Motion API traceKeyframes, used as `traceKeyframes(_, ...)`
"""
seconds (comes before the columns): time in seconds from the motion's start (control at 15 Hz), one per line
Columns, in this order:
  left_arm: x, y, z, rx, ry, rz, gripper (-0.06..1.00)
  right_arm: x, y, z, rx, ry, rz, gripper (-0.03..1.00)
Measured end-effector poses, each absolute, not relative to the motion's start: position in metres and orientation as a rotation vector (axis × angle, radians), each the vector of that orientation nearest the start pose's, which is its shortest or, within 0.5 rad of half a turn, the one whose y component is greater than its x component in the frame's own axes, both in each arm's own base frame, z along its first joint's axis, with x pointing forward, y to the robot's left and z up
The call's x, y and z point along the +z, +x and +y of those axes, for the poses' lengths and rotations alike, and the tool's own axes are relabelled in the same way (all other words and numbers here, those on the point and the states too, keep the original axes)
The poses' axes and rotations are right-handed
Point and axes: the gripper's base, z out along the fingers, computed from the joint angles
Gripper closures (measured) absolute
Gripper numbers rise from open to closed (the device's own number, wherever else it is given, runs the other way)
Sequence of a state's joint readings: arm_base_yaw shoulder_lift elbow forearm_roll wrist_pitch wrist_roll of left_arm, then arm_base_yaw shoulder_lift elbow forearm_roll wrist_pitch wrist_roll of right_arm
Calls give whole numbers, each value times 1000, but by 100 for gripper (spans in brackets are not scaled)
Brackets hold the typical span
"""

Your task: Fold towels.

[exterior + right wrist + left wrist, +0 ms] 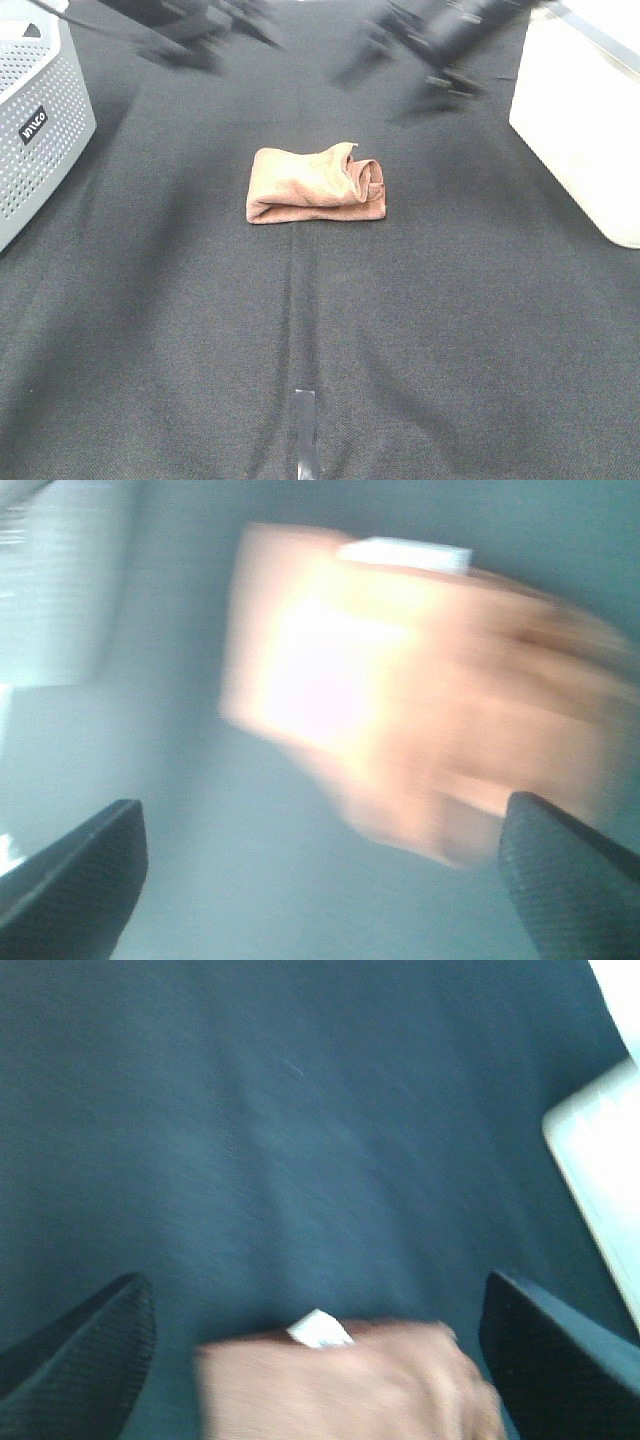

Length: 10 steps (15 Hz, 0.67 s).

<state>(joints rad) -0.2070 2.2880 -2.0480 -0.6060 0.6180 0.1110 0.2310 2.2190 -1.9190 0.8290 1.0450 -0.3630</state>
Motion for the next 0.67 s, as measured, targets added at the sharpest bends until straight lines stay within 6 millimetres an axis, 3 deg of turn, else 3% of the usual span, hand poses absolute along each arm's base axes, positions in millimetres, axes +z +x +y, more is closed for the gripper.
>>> traceKeyframes(0.13, 241, 519, -118, -684, -81, 2306, 11, 229, 453, 203, 1162, -415, 2493, 7)
traceKeyframes(0.27, 239, 519, -108, -683, -90, 2338, 11, 207, 454, 223, 1254, -369, 2481, 7)
traceKeyframes(0.53, 235, 514, -108, -705, -67, 2403, 11, 143, 473, 206, 1272, -201, 2569, 7)
traceKeyframes(0.67, 235, 513, -109, -710, -60, 2417, 11, 134, 477, 197, 1272, -169, 2586, 7)
